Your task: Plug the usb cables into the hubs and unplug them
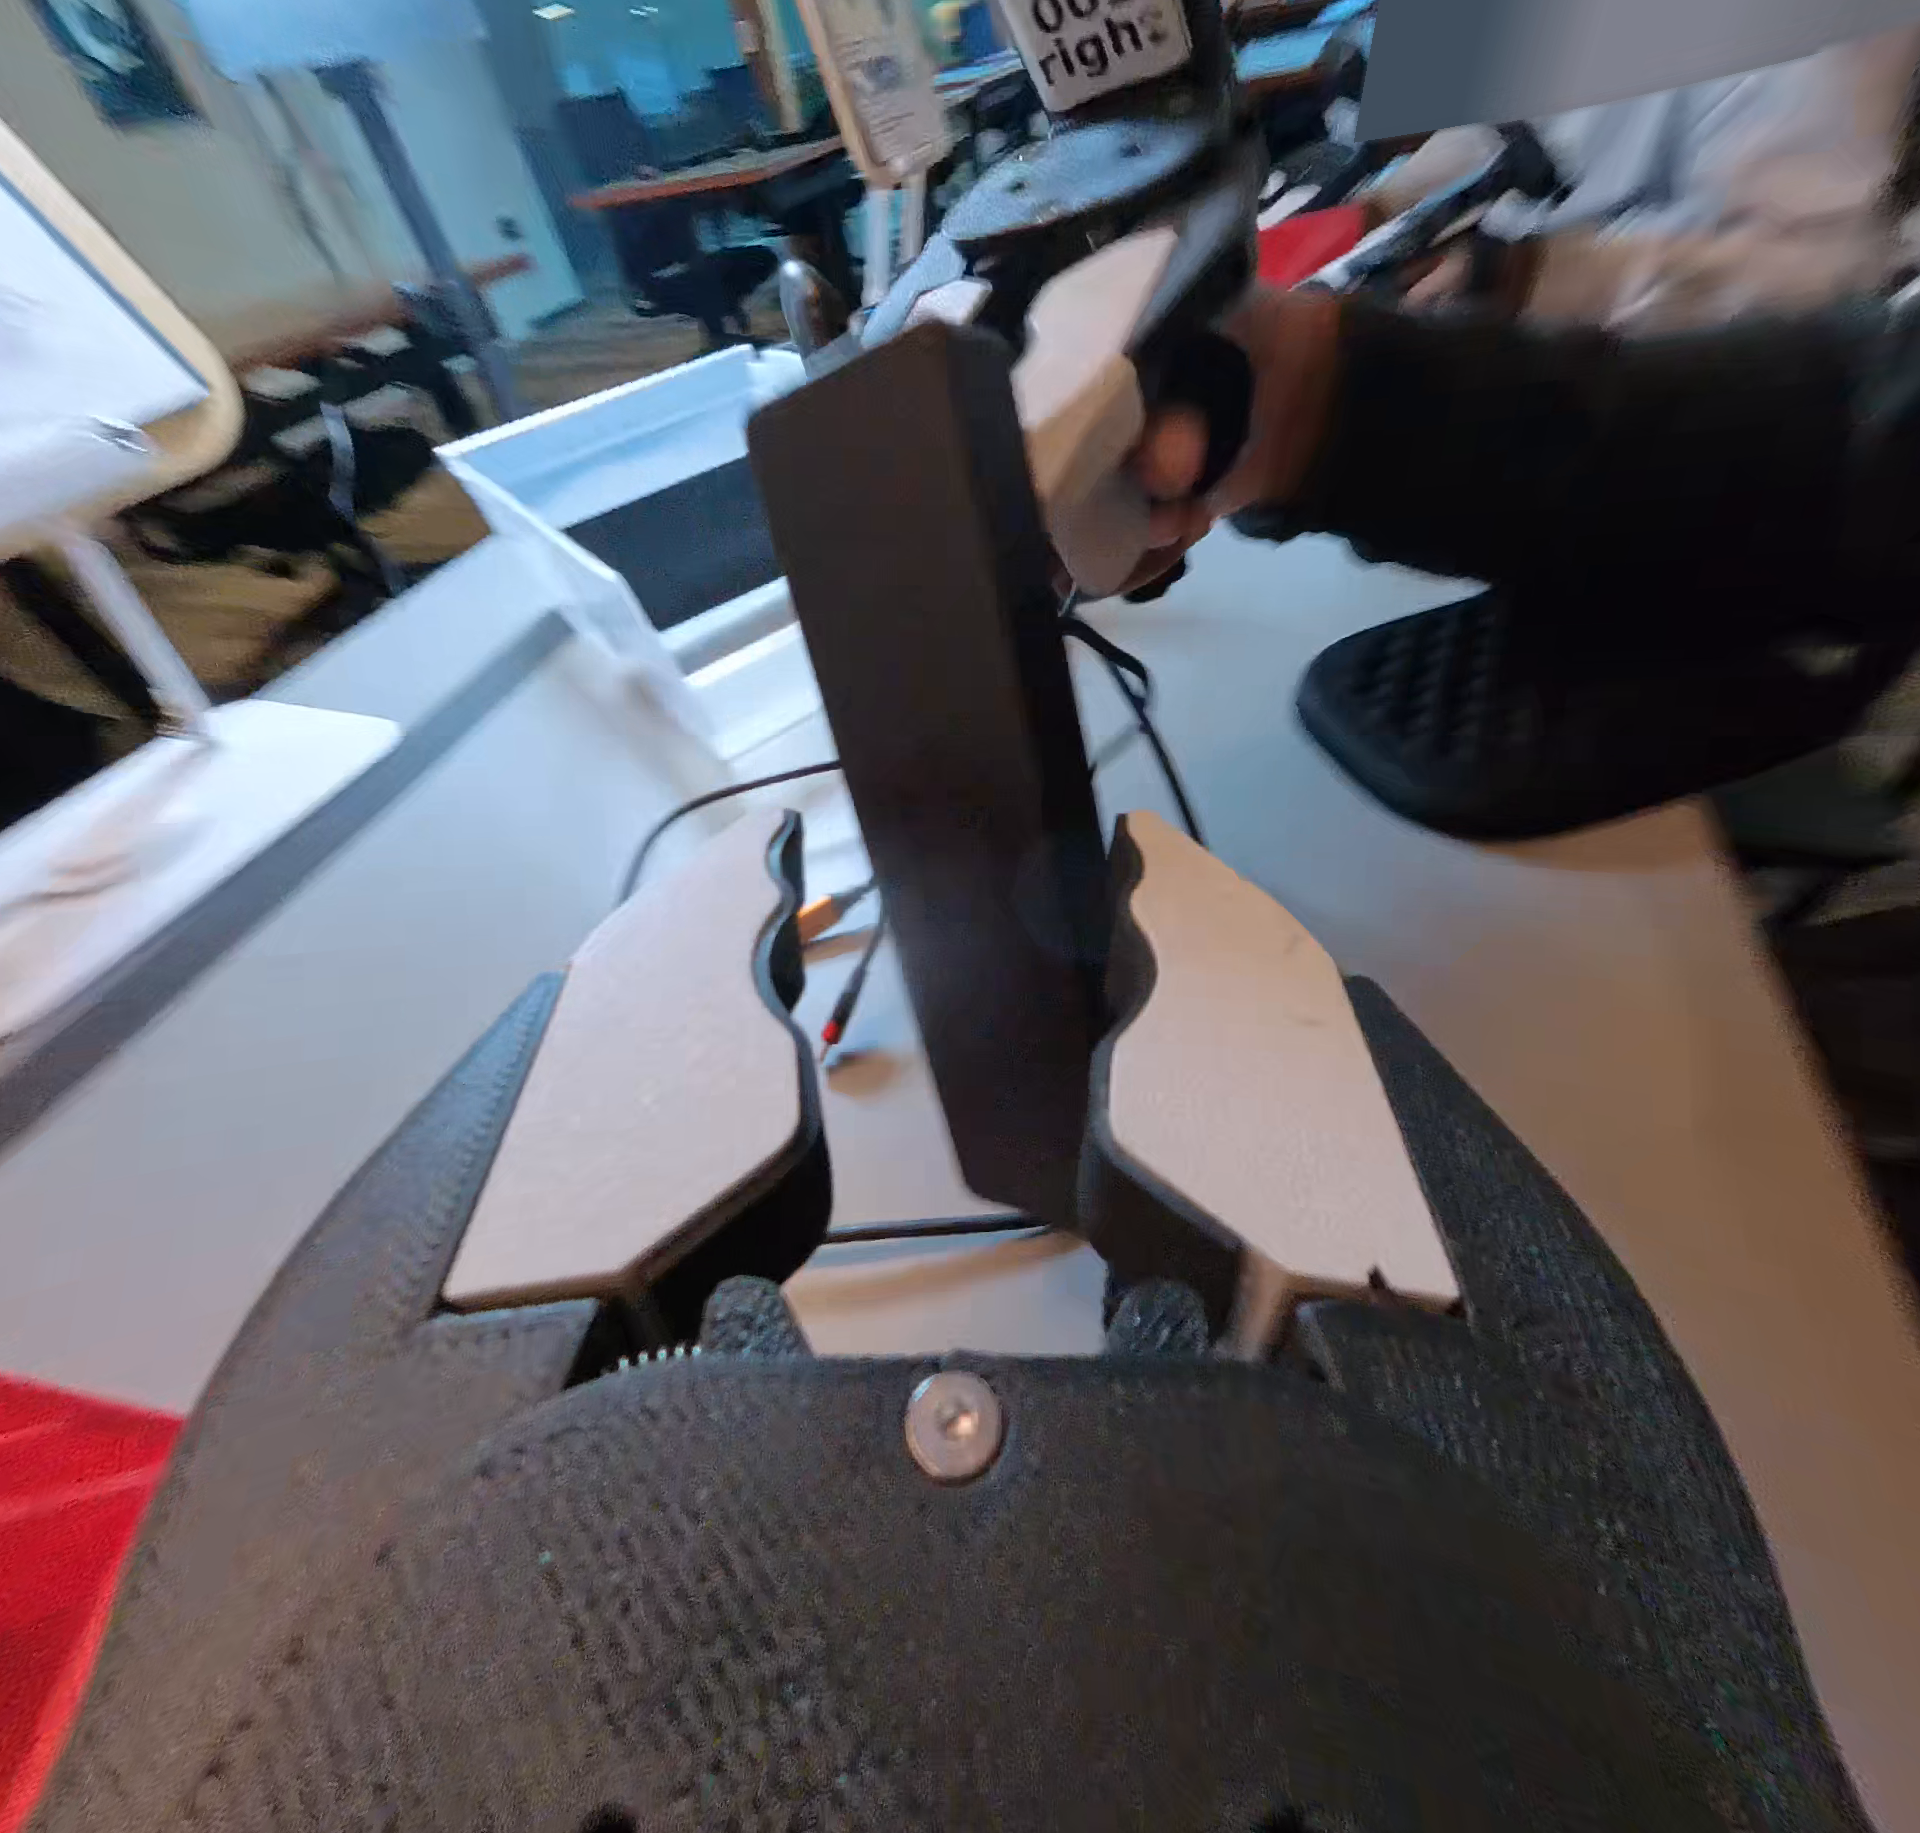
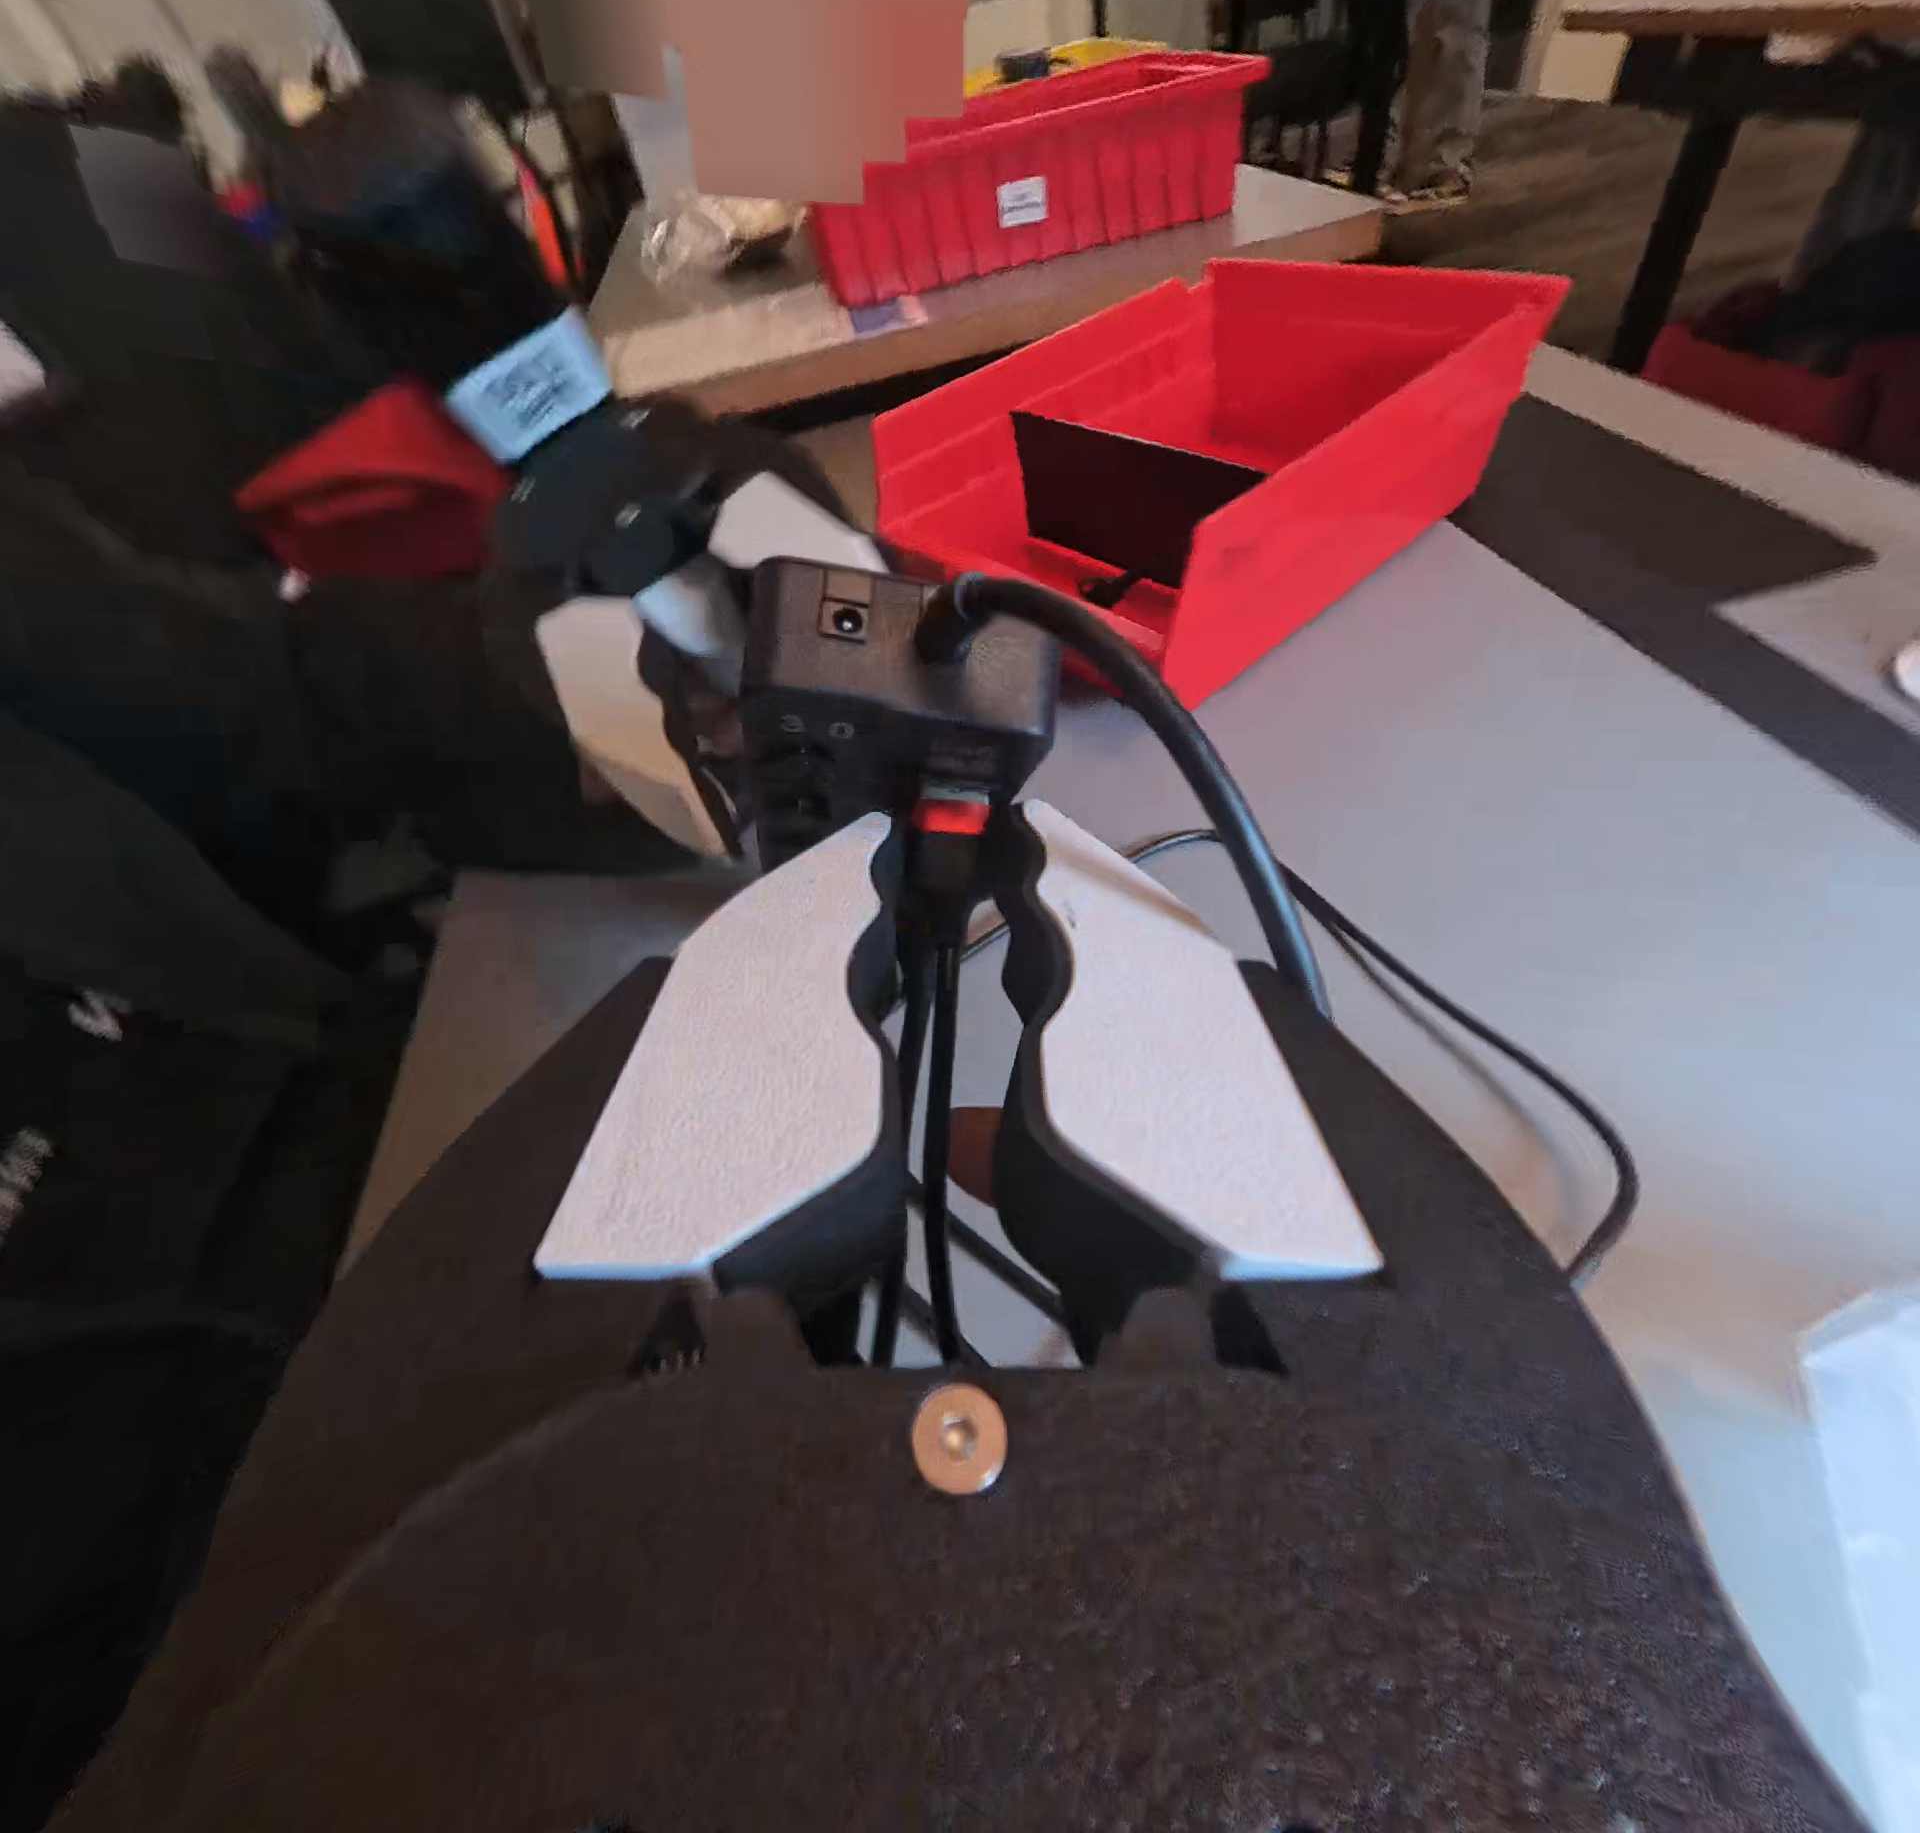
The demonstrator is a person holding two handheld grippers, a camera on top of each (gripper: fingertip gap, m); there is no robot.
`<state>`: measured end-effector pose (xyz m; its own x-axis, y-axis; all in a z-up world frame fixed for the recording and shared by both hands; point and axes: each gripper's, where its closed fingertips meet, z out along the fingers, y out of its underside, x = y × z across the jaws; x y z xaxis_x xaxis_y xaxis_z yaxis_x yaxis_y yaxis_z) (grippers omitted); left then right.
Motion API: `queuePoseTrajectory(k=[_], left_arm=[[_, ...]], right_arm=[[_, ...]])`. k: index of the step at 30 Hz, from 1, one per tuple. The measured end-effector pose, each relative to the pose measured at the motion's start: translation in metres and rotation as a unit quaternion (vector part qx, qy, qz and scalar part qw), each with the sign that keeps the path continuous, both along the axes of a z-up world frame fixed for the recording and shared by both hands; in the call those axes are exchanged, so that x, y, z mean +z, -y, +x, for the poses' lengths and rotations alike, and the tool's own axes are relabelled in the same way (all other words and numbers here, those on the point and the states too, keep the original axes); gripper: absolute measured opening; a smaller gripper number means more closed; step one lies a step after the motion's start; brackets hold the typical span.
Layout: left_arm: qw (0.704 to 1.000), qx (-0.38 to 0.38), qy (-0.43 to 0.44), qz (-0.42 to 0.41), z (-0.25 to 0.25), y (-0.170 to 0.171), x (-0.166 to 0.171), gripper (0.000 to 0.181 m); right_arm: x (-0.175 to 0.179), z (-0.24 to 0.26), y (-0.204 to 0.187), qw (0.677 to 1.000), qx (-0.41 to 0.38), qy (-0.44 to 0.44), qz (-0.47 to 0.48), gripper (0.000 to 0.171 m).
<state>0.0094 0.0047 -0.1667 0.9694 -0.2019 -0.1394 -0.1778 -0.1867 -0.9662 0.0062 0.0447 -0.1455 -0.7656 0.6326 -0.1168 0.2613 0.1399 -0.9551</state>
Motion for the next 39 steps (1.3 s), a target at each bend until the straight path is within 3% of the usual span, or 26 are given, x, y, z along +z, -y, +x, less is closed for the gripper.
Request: queuePoseTrajectory(k=[3,6,8,14,19,23,25,30,35,39], left_arm=[[0.998,-0.049,0.036,-0.014,0.007,0.003,0.001,0.071],[0.995,-0.094,0.019,-0.039,0.028,0.004,-0.008,0.078],[0.993,-0.101,-0.028,-0.047,0.036,0.004,-0.014,0.065],[0.990,-0.067,-0.116,-0.052,0.020,0.008,-0.016,0.058],[0.994,-0.067,-0.082,-0.035,0.024,0.010,-0.003,0.058],[0.996,-0.046,0.038,0.069,-0.006,0.030,0.049,0.058],[0.996,-0.003,0.026,0.089,-0.026,0.037,0.055,0.058],[0.993,0.092,0.049,0.050,-0.069,0.037,0.038,0.058],[0.986,0.159,0.055,0.000,-0.095,0.036,0.015,0.058],[0.982,0.178,0.057,-0.005,-0.102,0.041,0.012,0.058]], right_arm=[[-0.006,0.012,0.029,0.989,0.040,-0.069,0.126,0.016],[-0.005,0.018,0.054,0.974,0.057,-0.116,0.184,0.016],[-0.006,0.020,0.062,0.965,0.060,-0.138,0.214,0.016],[-0.017,0.013,0.054,0.947,0.028,-0.150,0.283,0.016],[-0.011,0.016,0.050,0.950,0.019,-0.144,0.278,0.016],[-0.012,0.021,0.032,0.963,0.011,-0.138,0.233,0.016],[0.013,0.038,0.036,0.969,0.040,-0.171,0.176,0.015],[0.120,0.092,0.027,0.959,0.092,-0.267,0.024,0.016],[0.199,0.089,-0.029,0.949,0.007,-0.316,-0.002,0.016],[0.222,0.041,-0.094,0.944,-0.117,-0.301,0.067,0.016]])
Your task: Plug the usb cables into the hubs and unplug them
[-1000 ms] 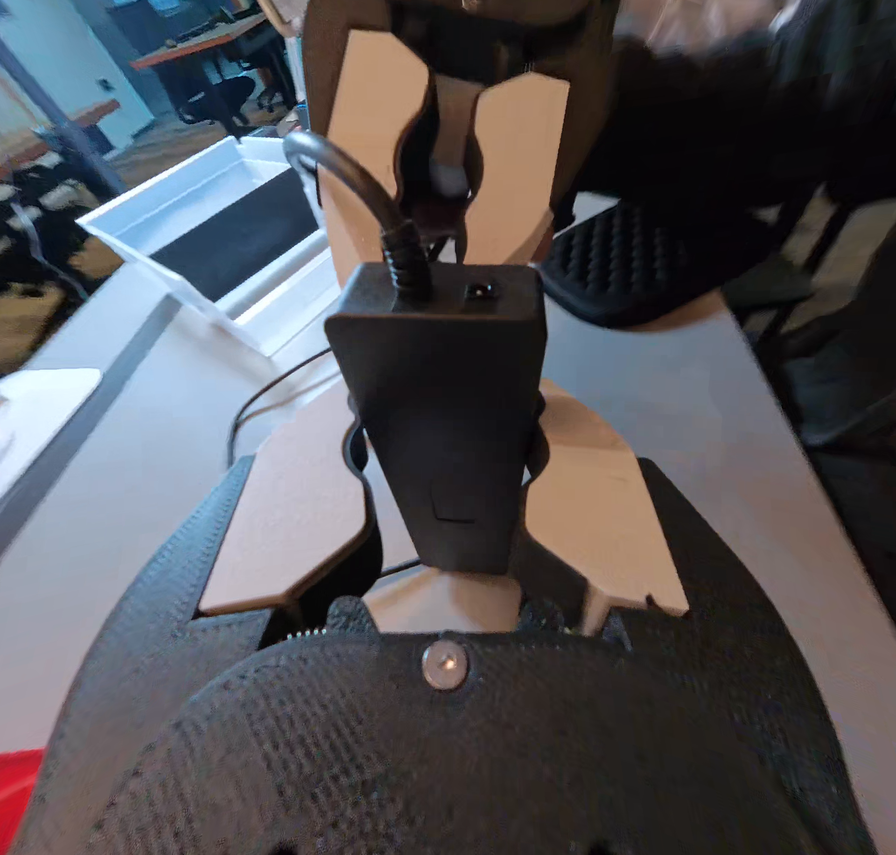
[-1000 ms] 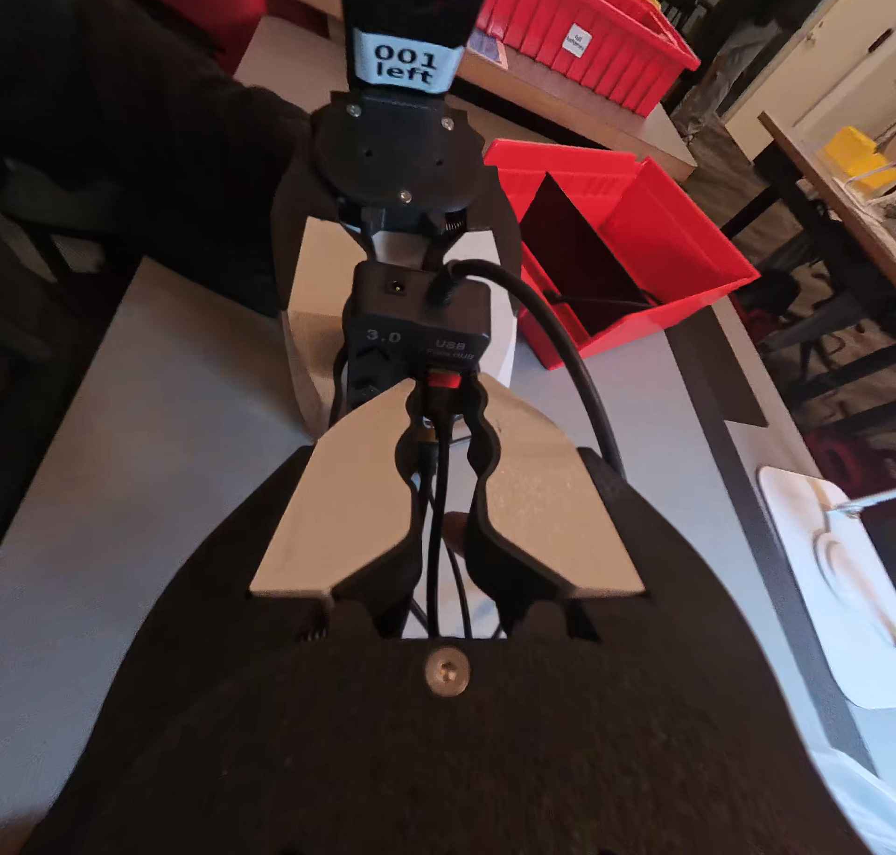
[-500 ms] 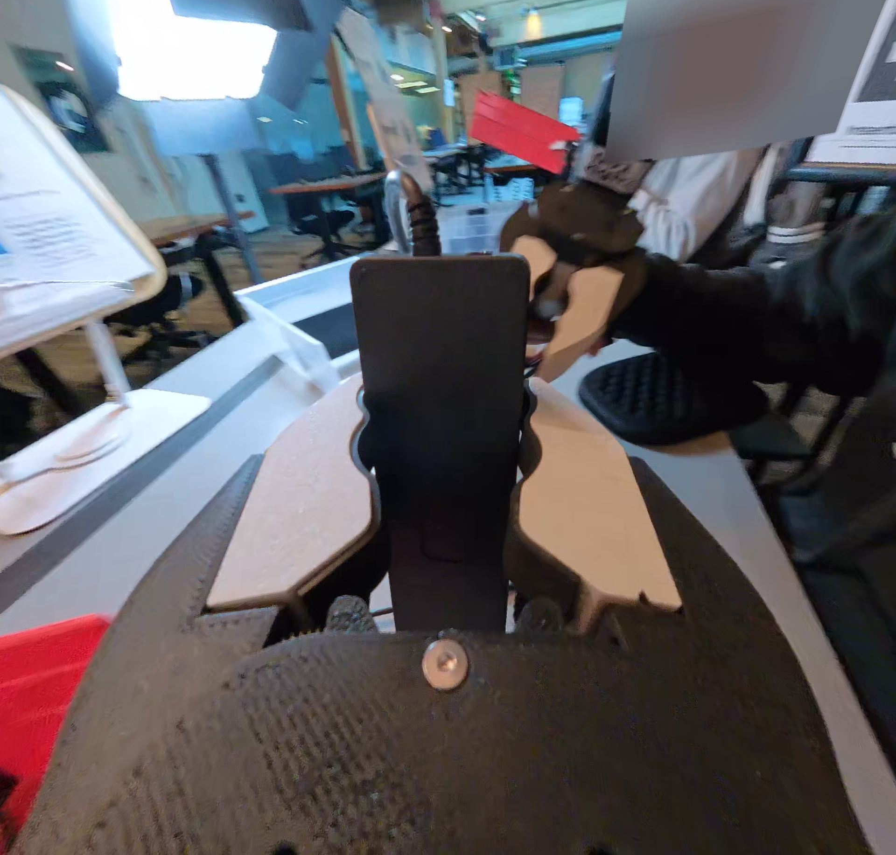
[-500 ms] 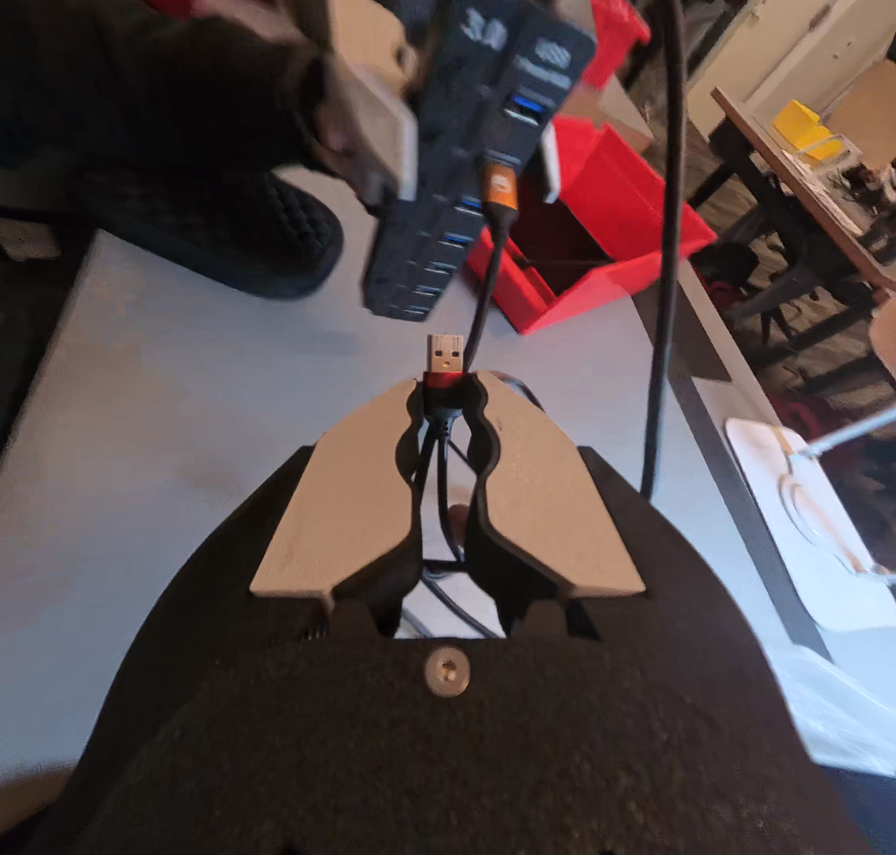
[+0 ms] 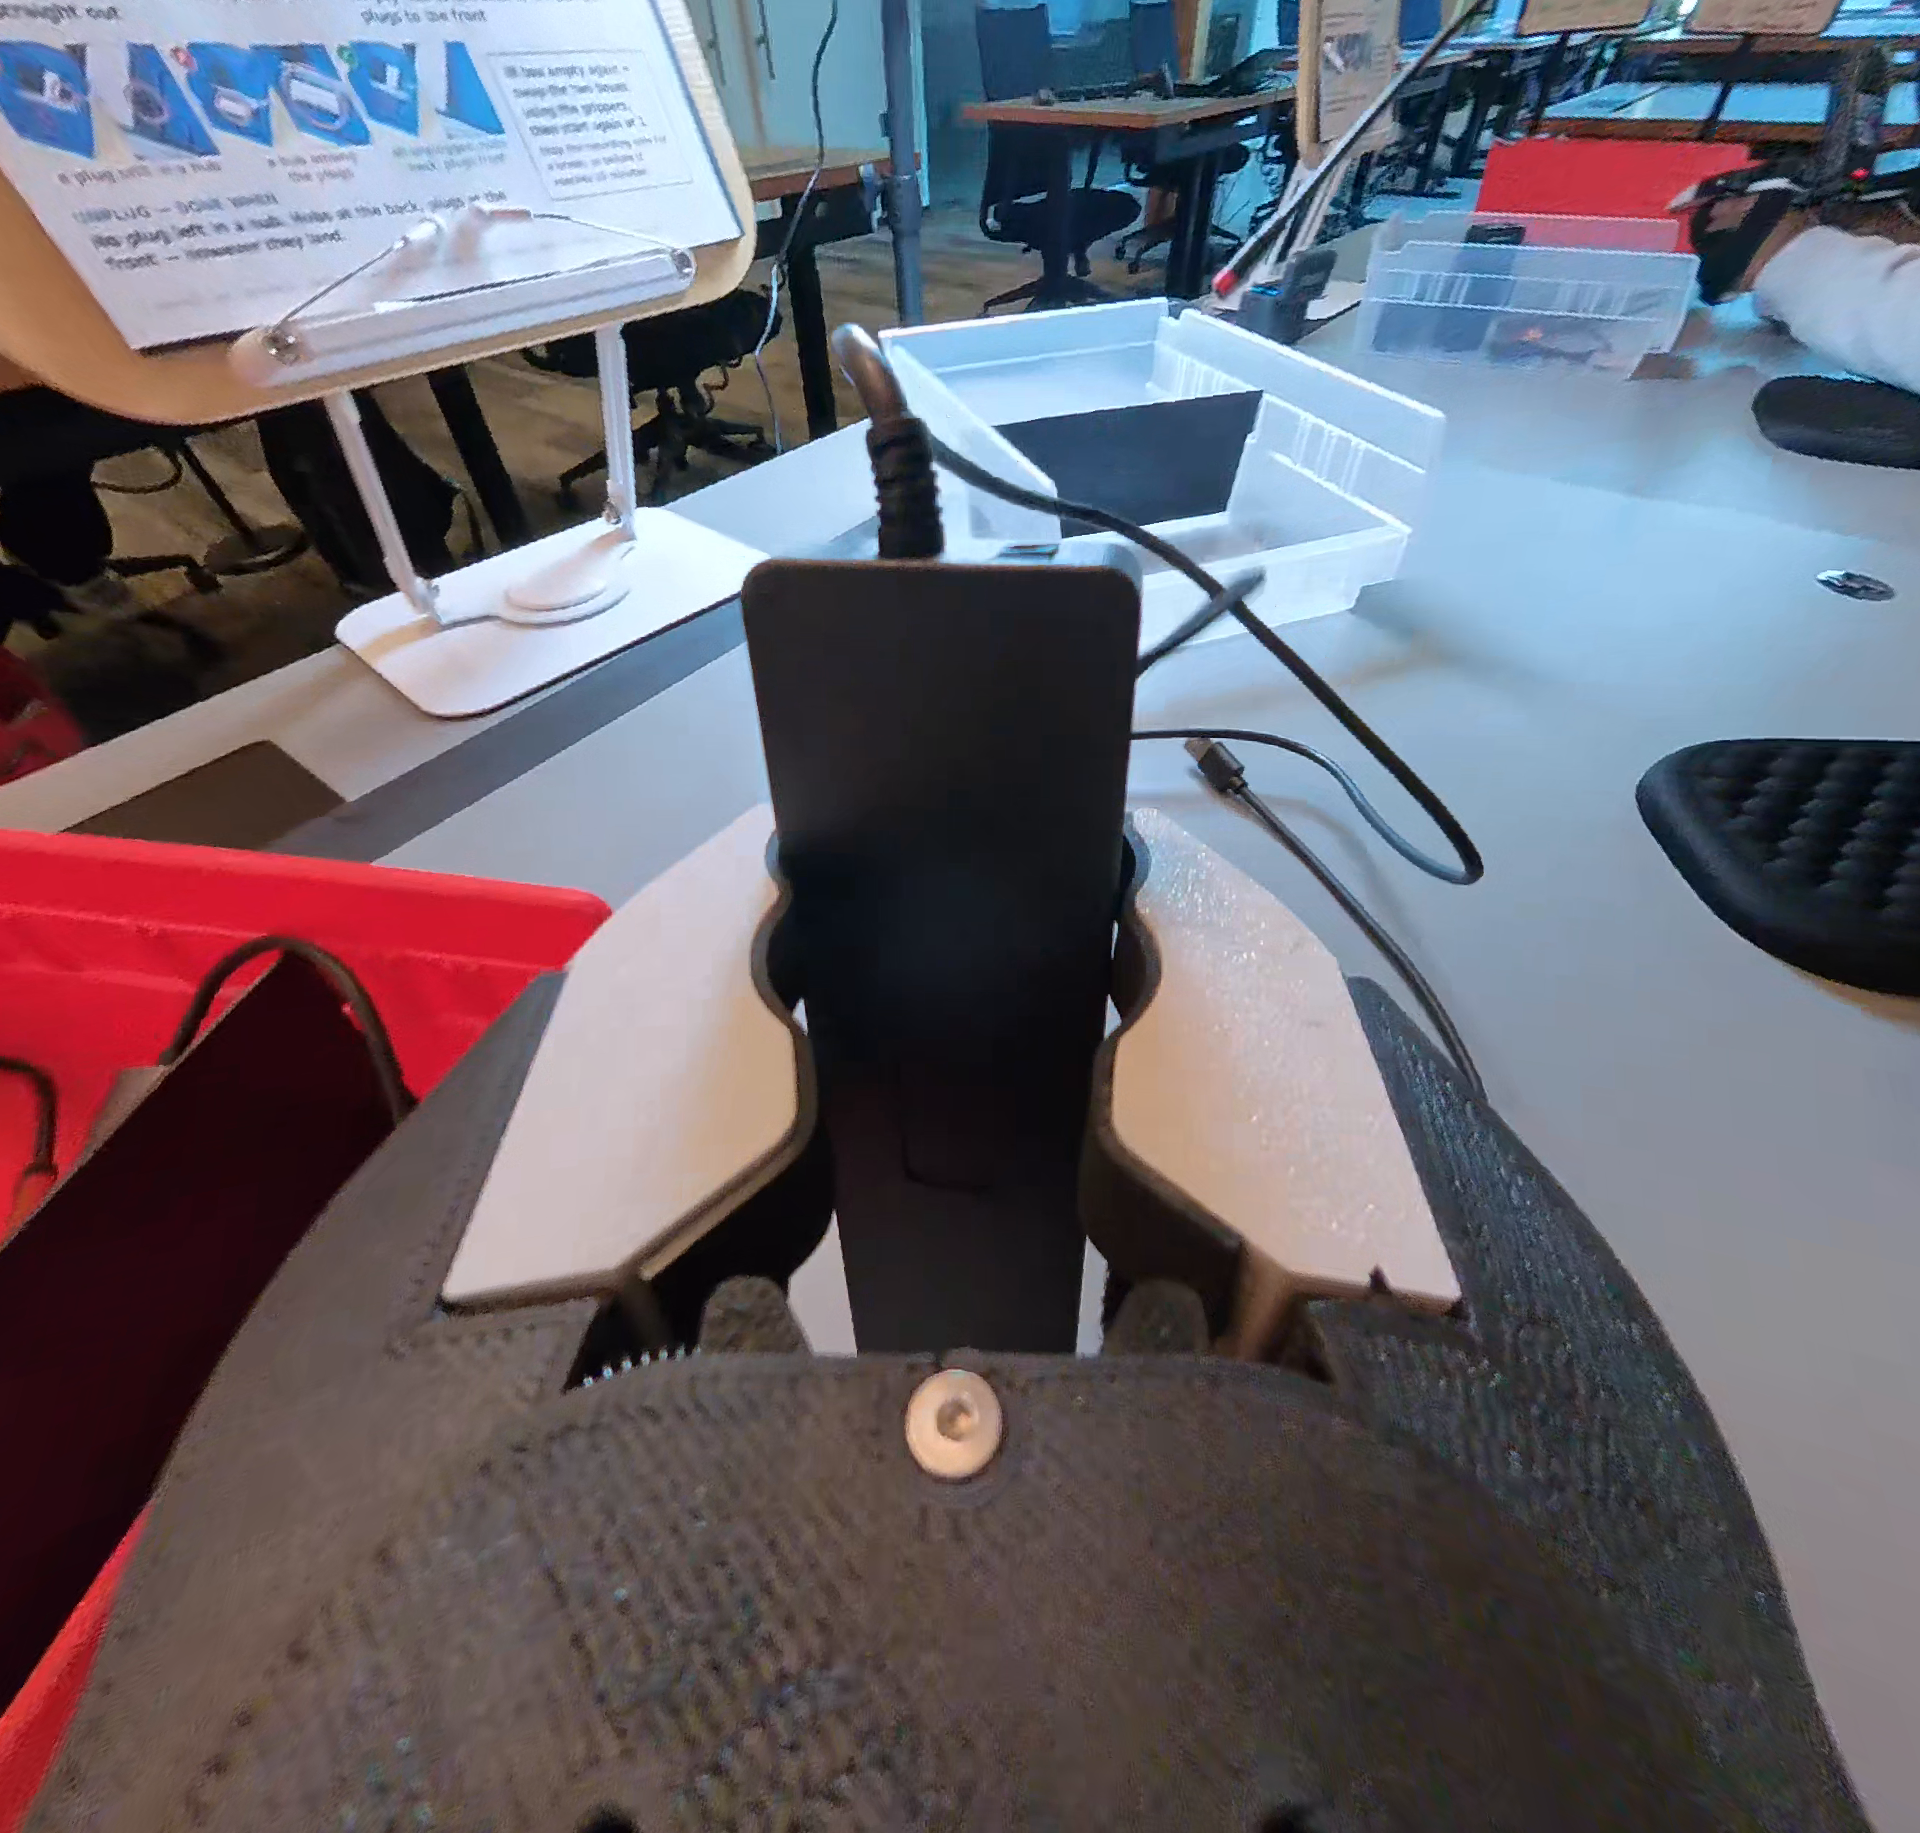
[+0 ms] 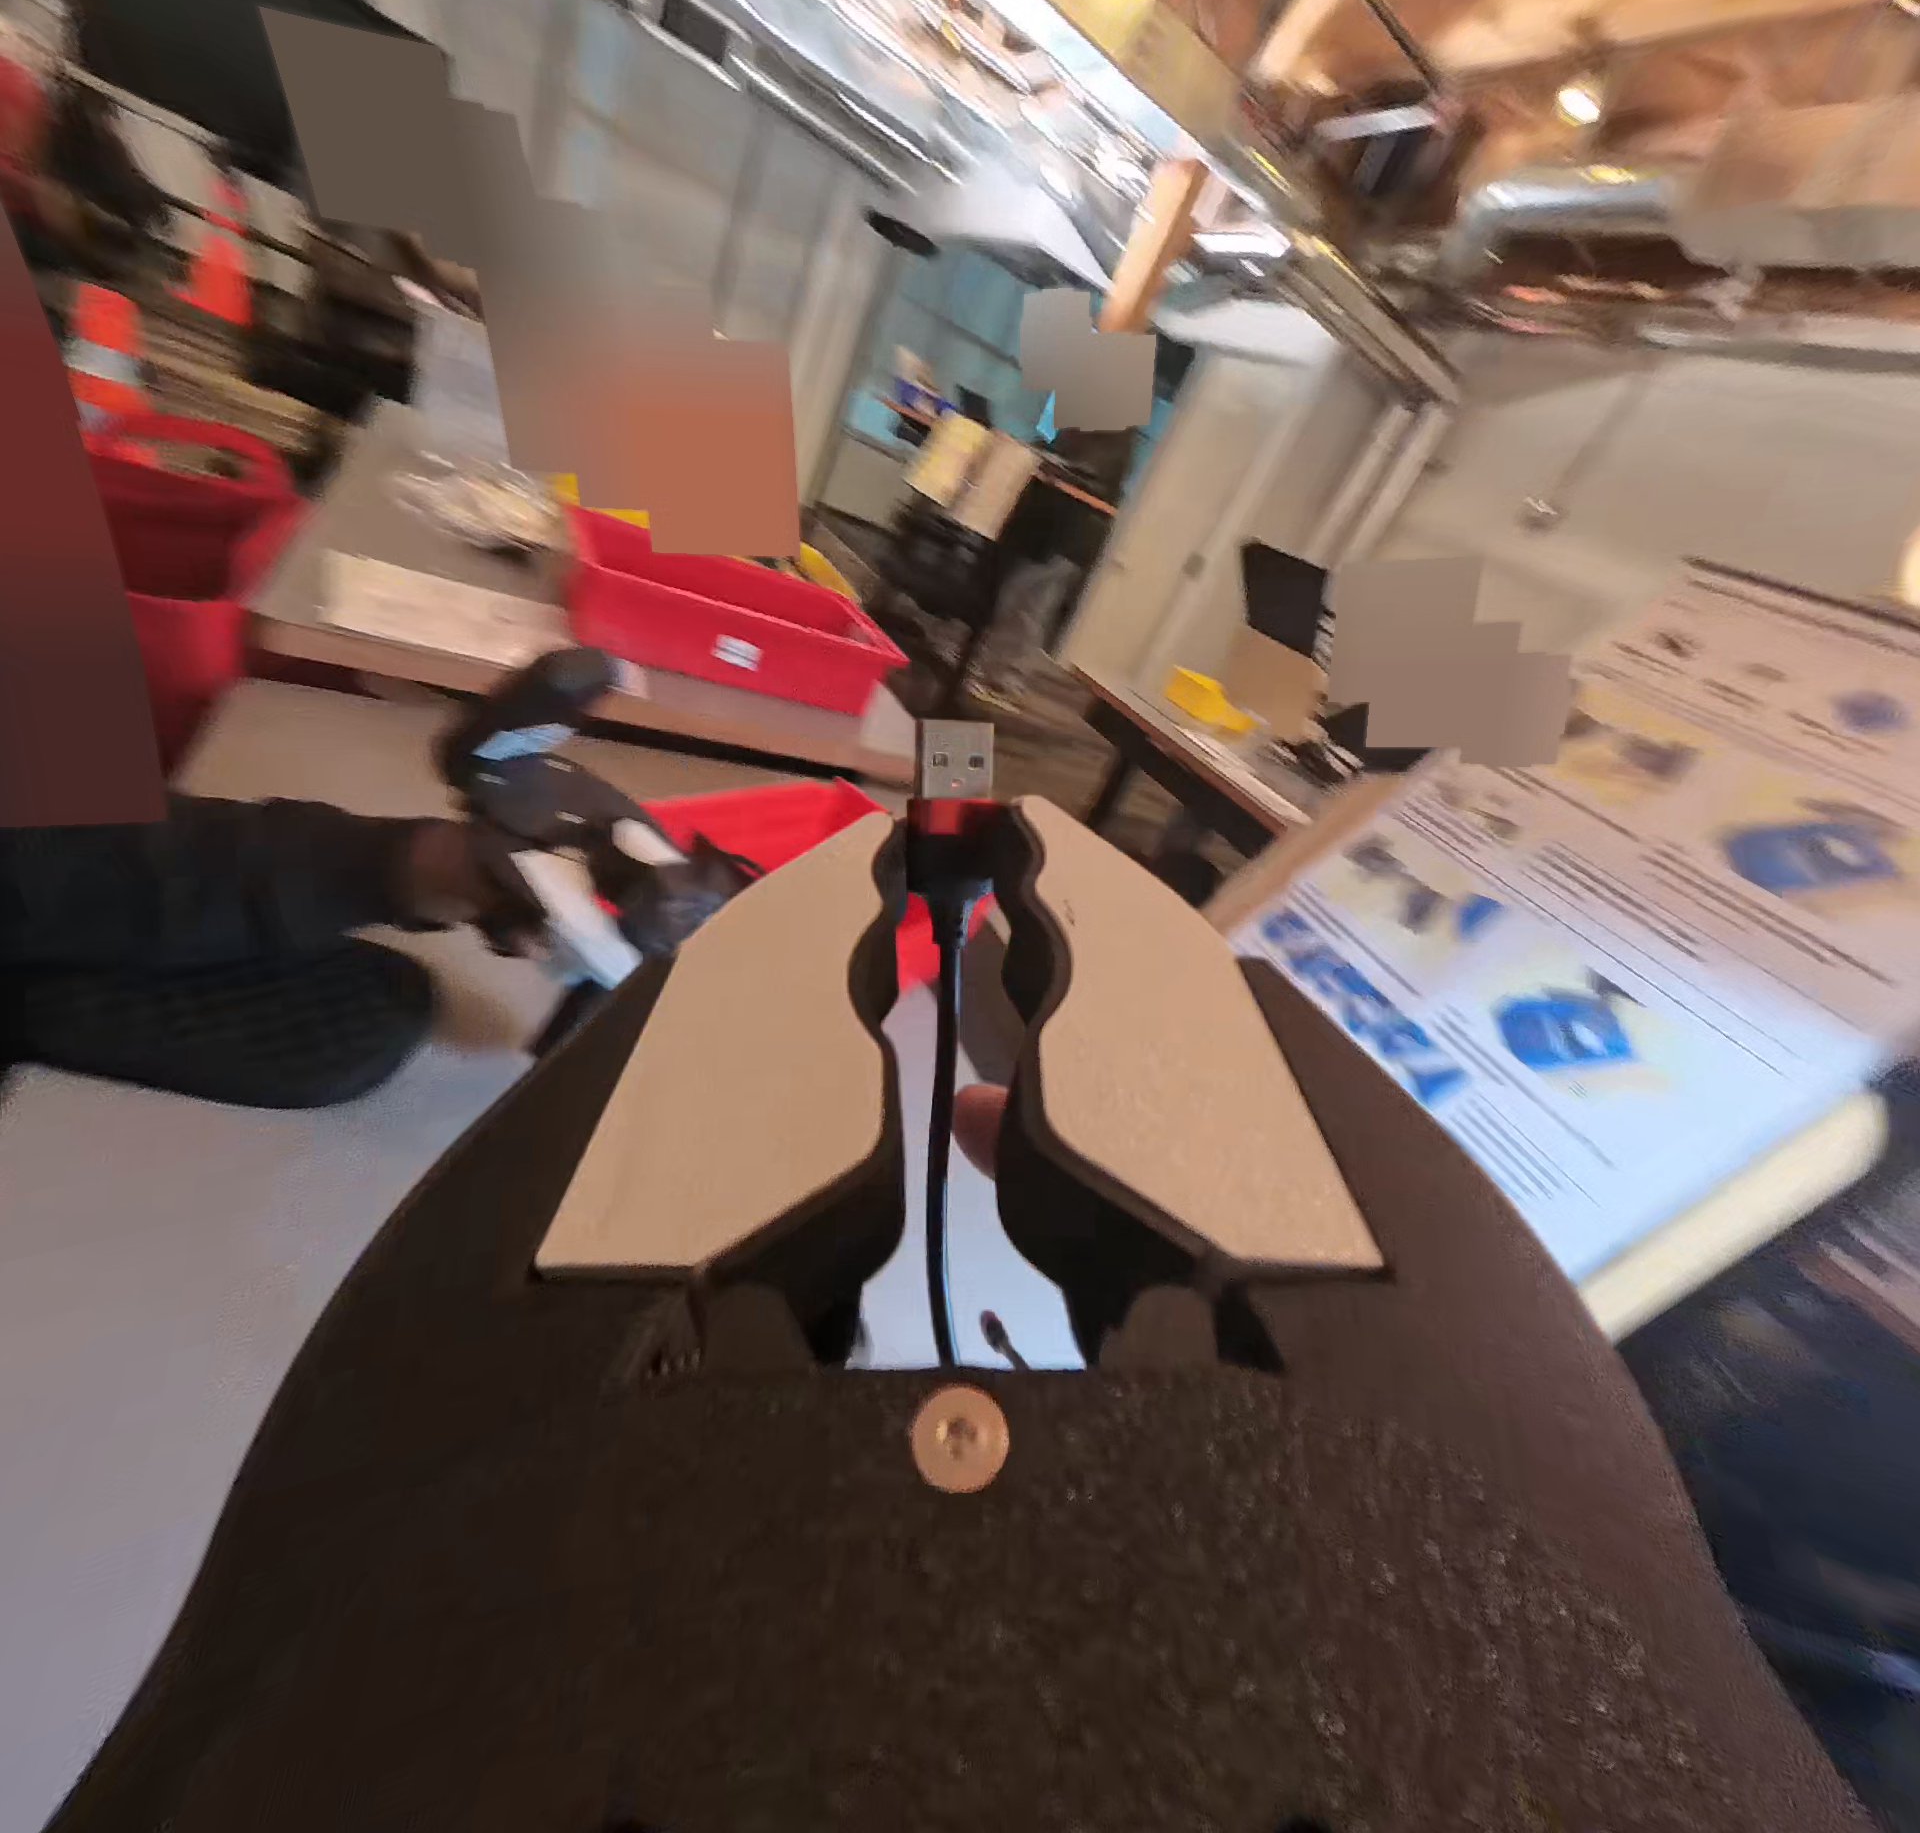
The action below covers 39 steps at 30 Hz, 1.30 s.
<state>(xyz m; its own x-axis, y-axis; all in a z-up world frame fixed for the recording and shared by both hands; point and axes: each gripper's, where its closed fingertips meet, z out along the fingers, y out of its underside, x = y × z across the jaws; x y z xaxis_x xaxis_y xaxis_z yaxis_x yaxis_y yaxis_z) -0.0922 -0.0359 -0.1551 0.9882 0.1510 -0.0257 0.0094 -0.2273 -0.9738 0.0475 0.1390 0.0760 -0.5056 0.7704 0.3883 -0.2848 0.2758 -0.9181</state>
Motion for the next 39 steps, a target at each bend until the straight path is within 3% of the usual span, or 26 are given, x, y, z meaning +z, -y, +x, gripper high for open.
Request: queuePoseTrajectory(k=[4,8,10,12,14,16,19,22,25,27,31,34,36,39], left_arm=[[1.000,-0.002,0.002,0.008,0.000,0.002,0.002,0.058],[1.000,-0.014,-0.004,0.007,0.006,0.000,0.001,0.058],[1.000,-0.017,-0.008,0.005,0.008,-0.001,0.000,0.058],[1.000,-0.023,-0.003,0.007,0.010,-0.003,0.000,0.058],[0.999,-0.035,0.007,0.010,0.013,-0.004,0.000,0.058],[0.999,-0.043,0.009,0.009,0.016,-0.005,-0.001,0.058],[0.997,-0.071,0.001,0.014,0.026,-0.008,0.000,0.058],[0.995,-0.095,-0.010,0.014,0.037,-0.011,0.000,0.058],[0.992,-0.123,-0.024,0.015,0.050,-0.013,-0.001,0.058],[0.991,-0.131,-0.033,0.010,0.055,-0.015,-0.004,0.058],[0.988,-0.146,-0.055,0.000,0.066,-0.019,-0.010,0.057],[0.982,-0.170,-0.079,-0.010,0.078,-0.021,-0.016,0.058],[0.977,-0.189,-0.099,-0.015,0.086,-0.021,-0.019,0.058],[0.973,-0.206,-0.098,-0.032,0.089,-0.019,-0.023,0.058]], right_arm=[[-0.027,-0.051,-0.060,0.994,-0.081,0.075,-0.005,0.015],[-0.110,-0.089,-0.107,0.973,-0.145,0.181,0.016,0.016],[-0.169,-0.101,-0.140,0.944,-0.208,0.250,0.057,0.016],[-0.225,-0.101,-0.187,0.882,-0.312,0.319,0.151,0.015],[-0.249,-0.095,-0.214,0.836,-0.369,0.344,0.216,0.042],[-0.238,-0.096,-0.212,0.840,-0.385,0.319,0.210,0.056],[-0.201,-0.102,-0.159,0.895,-0.326,0.262,0.155,0.057],[-0.173,-0.088,-0.046,0.957,-0.140,0.229,0.109,0.045],[-0.172,-0.056,0.061,0.965,0.031,0.228,0.129,0.036],[-0.188,-0.044,0.108,0.954,0.082,0.239,0.162,0.028],[-0.232,-0.063,0.147,0.939,0.043,0.280,0.195,0.028],[-0.252,-0.069,0.160,0.931,0.069,0.302,0.194,0.033],[-0.255,-0.068,0.168,0.930,0.095,0.303,0.184,0.020],[-0.261,-0.065,0.166,0.924,0.108,0.301,0.207,0.016]])
